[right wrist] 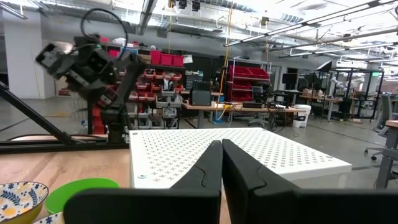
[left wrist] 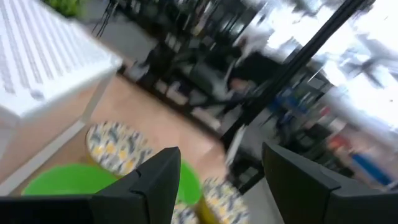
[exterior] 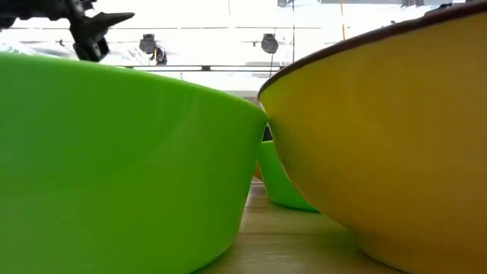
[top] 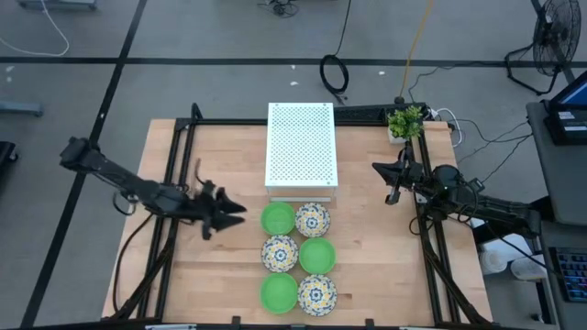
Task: Pick & Place Mini bowls
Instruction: Put the top green bowl on the shelf
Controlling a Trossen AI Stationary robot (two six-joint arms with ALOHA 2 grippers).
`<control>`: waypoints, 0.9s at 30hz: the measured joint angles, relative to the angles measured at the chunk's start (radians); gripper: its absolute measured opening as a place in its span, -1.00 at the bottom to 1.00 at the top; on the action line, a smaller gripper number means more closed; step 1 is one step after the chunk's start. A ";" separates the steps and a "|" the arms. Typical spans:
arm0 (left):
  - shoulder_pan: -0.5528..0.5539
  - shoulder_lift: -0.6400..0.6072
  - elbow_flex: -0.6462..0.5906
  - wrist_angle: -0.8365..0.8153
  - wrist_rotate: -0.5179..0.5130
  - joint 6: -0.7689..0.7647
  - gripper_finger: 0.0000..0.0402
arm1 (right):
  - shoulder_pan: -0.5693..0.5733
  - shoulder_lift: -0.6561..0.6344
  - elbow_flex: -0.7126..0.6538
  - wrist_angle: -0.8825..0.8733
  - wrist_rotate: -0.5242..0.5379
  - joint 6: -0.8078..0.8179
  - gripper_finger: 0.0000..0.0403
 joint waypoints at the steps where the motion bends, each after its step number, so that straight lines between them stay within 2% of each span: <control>1: 0.000 0.046 0.027 -0.016 0.002 -0.004 0.14 | 0.000 0.000 0.000 0.000 0.000 0.000 -1.00; 3: 0.000 0.125 0.097 -0.077 0.003 -0.010 0.14 | 0.000 0.000 0.000 0.000 0.000 0.000 -1.00; 6: 0.010 0.224 0.211 -0.266 0.004 -0.054 0.14 | 0.000 0.000 0.000 0.000 0.000 0.000 -1.00; 9: 0.031 0.313 0.325 -0.475 -0.005 -0.123 0.14 | 0.000 0.000 0.000 0.000 0.000 0.000 -1.00; 13: 0.069 0.417 0.428 -0.666 -0.020 -0.242 0.14 | 0.000 0.000 0.000 0.000 0.000 0.000 -1.00; 16: 0.108 0.479 0.464 -0.736 0.007 -0.353 0.14 | 0.000 0.000 0.000 0.000 0.000 0.000 -1.00; 21: 0.178 0.560 0.470 -0.784 0.144 -0.569 0.14 | 0.000 0.000 0.000 0.000 0.000 0.000 -1.00; 24: 0.210 0.604 0.470 -0.799 0.200 -0.633 0.14 | 0.000 0.000 0.000 0.000 0.000 0.000 -1.00; 27: 0.238 0.645 0.470 -0.804 0.212 -0.639 0.14 | 0.000 0.000 0.000 0.000 0.000 0.000 -1.00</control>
